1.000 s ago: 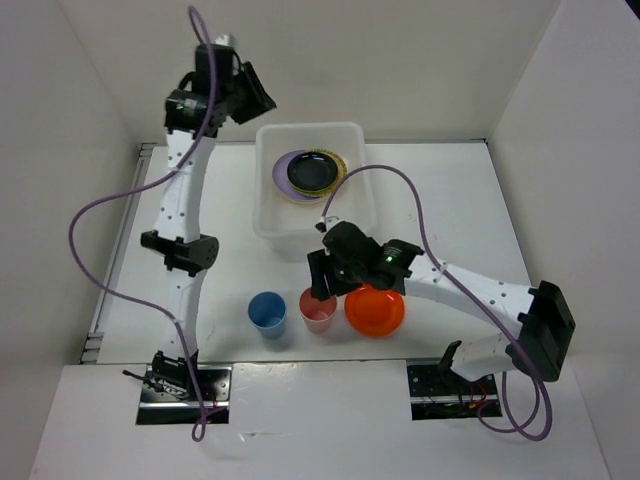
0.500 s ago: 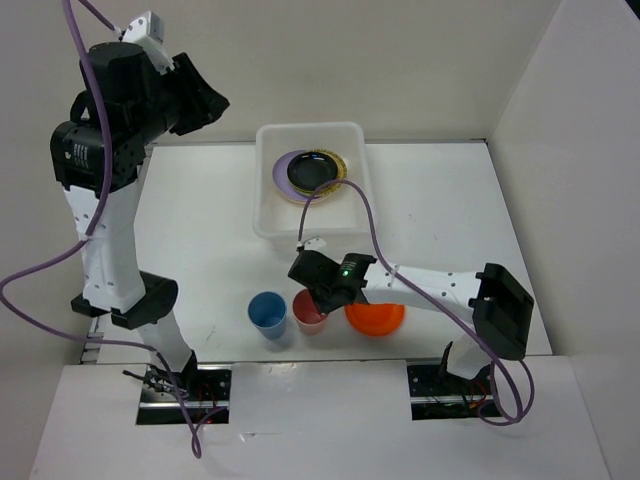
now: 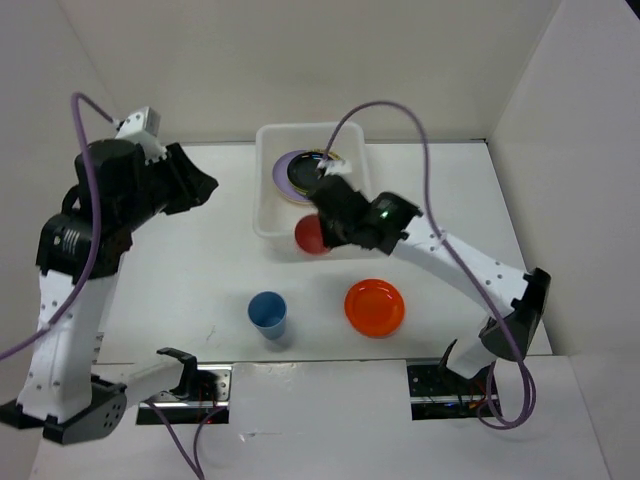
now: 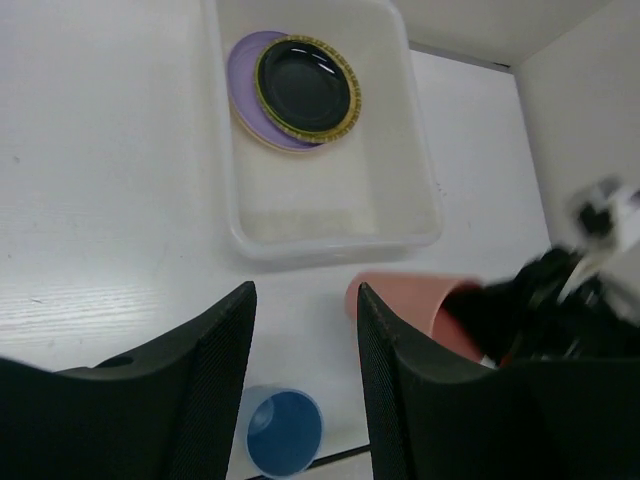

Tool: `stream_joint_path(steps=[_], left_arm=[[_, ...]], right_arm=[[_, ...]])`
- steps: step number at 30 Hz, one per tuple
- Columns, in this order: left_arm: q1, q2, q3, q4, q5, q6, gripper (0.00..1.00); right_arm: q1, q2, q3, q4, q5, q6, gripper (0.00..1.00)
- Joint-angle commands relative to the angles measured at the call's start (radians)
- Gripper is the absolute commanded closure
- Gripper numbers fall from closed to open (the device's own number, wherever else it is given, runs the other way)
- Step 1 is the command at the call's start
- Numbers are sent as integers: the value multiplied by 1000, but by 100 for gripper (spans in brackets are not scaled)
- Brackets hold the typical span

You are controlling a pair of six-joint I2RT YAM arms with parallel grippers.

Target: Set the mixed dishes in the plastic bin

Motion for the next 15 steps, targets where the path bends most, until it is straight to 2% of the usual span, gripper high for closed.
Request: stream_joint_path(steps=[1,3,7,10,15], left_arm=[[13,-117,-99,142,79,8,47],[13,-128,-177,97,128,8,47],[13,-189,-326,31,189,-1,47],[3,-239,-420,22,223,-1,51],[-8,-259,-575,-13,243,20,51]], right_arm=[[-178,-44,147,51,-22,-125,100],[-279,25,183,86,-70,-158,100],[-385,171,256,147,-108,-193,100],[-423,264,289,148,-134,-207,100],[-449,359,318,171,-148,-225,100]])
